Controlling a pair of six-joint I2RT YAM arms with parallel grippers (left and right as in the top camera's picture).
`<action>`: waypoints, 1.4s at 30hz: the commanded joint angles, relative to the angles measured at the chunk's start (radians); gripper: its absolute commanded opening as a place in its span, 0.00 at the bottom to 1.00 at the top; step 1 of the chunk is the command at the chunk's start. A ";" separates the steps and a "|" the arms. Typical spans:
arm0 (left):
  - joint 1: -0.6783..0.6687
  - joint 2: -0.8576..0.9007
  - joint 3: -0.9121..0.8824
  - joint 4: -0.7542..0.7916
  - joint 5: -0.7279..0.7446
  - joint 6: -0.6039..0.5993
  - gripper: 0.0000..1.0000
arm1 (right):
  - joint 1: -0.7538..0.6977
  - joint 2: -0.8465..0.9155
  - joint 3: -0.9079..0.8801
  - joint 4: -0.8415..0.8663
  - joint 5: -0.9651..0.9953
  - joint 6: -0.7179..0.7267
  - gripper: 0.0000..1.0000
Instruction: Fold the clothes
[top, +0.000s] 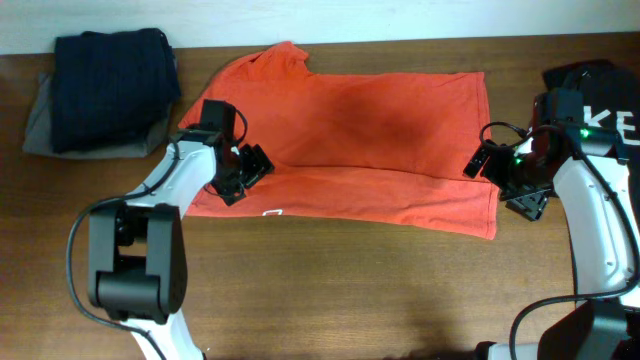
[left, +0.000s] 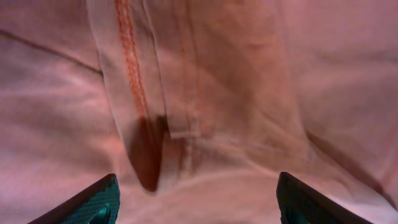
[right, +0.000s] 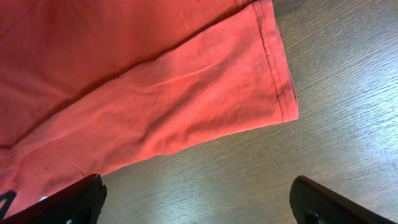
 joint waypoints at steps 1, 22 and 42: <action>0.009 0.012 -0.001 0.021 -0.026 -0.017 0.80 | 0.003 -0.003 0.003 -0.004 -0.013 -0.009 0.99; 0.009 0.013 -0.001 0.101 -0.075 -0.016 0.11 | 0.003 -0.003 0.001 -0.008 -0.013 -0.009 0.99; 0.005 0.013 -0.001 0.393 -0.075 0.021 0.04 | 0.003 -0.003 -0.015 -0.007 -0.013 -0.008 0.99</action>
